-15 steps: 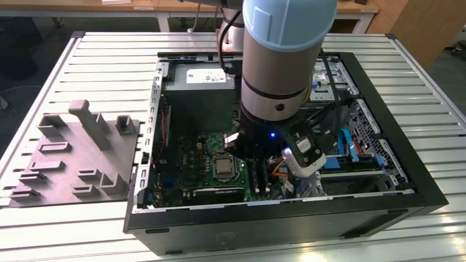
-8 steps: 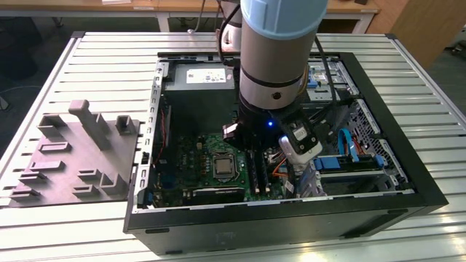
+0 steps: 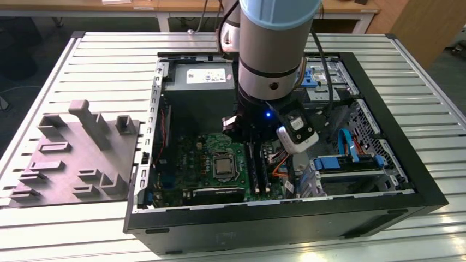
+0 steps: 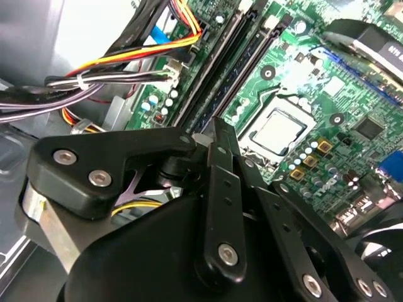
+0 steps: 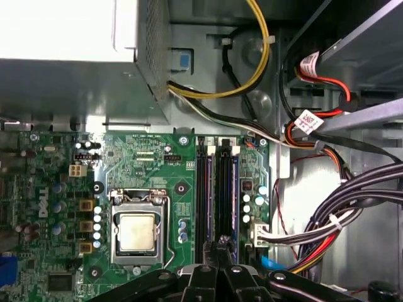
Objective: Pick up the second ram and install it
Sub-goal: 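Press down the second ram until it locks into place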
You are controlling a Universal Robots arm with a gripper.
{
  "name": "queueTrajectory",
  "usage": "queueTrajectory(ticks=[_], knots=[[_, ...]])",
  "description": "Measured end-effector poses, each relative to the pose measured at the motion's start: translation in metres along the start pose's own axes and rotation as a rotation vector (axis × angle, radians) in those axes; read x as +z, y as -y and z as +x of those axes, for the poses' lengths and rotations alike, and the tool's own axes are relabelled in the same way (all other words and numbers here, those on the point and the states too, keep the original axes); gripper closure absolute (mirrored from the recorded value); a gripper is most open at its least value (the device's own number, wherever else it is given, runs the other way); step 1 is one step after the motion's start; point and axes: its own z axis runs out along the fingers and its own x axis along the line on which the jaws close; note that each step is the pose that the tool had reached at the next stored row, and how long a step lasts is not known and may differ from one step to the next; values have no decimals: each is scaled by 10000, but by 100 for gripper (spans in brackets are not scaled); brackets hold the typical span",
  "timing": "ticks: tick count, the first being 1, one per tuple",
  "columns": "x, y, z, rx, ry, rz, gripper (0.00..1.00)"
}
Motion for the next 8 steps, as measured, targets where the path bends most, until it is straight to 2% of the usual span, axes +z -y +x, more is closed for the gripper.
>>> queueTrajectory(ticks=[4,8], knots=[[-37,-2,-1,1,1,0,90],[-39,-2,-1,1,1,-1,90]])
